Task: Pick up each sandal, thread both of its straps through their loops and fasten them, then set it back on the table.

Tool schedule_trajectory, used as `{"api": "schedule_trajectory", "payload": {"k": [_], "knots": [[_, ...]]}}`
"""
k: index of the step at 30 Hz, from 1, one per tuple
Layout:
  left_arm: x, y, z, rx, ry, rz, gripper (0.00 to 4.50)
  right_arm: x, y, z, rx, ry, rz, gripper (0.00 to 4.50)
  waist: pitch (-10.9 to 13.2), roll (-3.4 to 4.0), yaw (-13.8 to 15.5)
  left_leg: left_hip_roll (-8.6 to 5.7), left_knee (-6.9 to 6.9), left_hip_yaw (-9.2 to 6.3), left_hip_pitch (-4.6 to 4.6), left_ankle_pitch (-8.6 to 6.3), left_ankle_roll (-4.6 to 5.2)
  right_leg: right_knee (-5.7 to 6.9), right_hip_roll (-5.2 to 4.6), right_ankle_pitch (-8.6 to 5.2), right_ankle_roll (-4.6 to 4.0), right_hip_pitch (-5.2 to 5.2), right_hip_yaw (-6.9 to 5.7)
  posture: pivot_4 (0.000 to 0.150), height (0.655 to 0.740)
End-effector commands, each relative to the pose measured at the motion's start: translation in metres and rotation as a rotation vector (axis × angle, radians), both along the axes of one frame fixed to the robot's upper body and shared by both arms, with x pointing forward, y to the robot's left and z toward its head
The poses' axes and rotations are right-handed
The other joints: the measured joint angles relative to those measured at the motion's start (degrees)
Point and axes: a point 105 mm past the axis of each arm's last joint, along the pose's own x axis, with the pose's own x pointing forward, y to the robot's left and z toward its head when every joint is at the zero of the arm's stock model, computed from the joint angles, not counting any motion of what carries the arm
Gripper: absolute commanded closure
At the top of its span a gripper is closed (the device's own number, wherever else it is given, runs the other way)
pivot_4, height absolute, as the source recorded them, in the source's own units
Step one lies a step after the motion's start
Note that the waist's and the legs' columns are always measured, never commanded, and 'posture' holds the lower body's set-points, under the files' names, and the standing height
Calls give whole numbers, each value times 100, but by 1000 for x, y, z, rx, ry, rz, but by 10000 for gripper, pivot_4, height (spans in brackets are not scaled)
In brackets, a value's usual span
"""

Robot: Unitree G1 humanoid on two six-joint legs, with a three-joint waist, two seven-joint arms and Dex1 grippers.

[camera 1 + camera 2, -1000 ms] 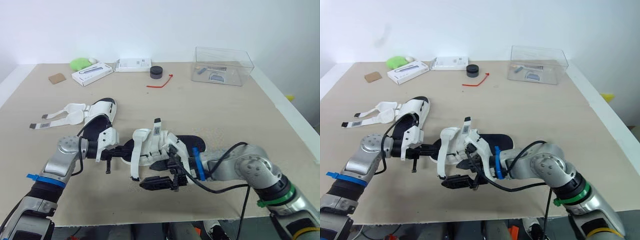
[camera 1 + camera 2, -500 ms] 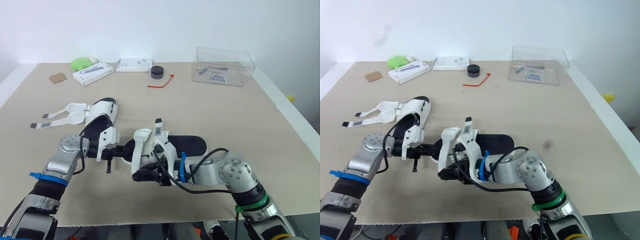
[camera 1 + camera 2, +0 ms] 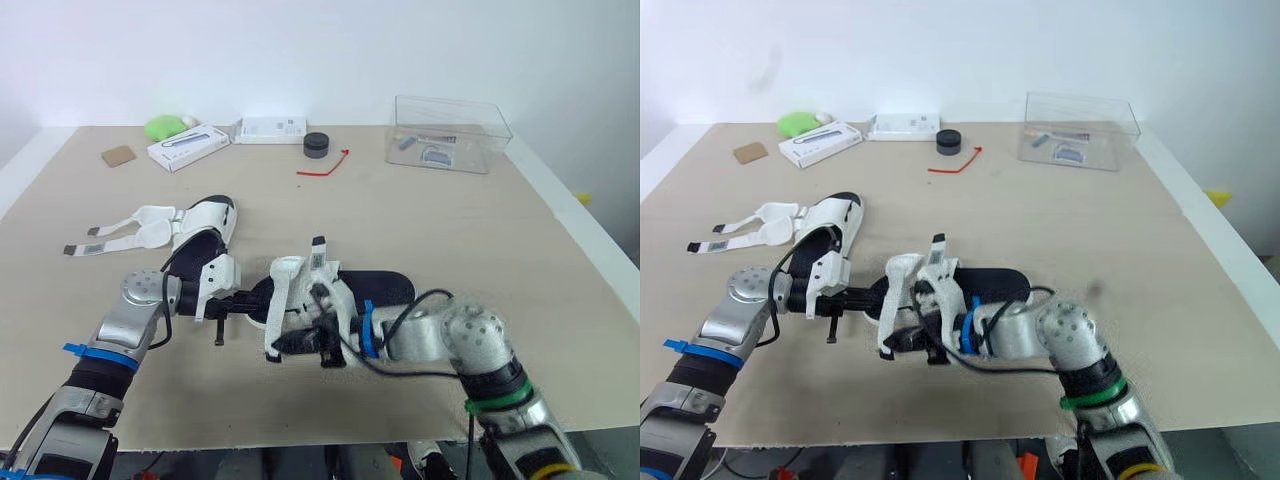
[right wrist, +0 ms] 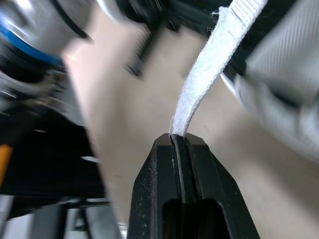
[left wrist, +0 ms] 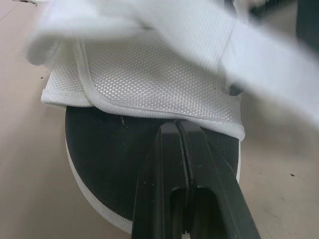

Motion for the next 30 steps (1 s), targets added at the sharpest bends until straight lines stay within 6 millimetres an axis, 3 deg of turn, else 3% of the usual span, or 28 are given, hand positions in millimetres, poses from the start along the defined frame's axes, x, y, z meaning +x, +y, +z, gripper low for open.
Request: {"api": "schedule_trajectory", "payload": {"k": [1, 6, 15, 30], "knots": [[-5, -1, -25, 66, 69, 3, 45000, 17, -7, 35, 69, -18, -7, 44169, -2, -3, 4, -1, 0, 0, -1, 3, 5, -4, 0, 4, 2, 1, 0, 1500, 7400], [-6, -4, -27, 61, 64, 2, 45000, 28, -12, 24, -36, 6, 4, 44169, -13, -7, 18, -3, -2, -10, -7, 2, 9, -8, -7, 7, -18, 7, -3, 1500, 7400], [-5, 0, -27, 72, 41, 15, 45000, 23, -15, 5, -77, 131, 57, 44169, -13, -6, 12, -25, 2, -1, -23, 2, 10, -18, -33, 31, -2, -1, 8, 1500, 7400], [-10, 5, -31, 82, 42, 40, 45000, 33, -13, 9, -8, 272, 50, 44169, -14, -4, -1, -22, 1, -2, -22, 2, 10, -18, -26, 30, -3, -1, 10, 1500, 7400]]}}
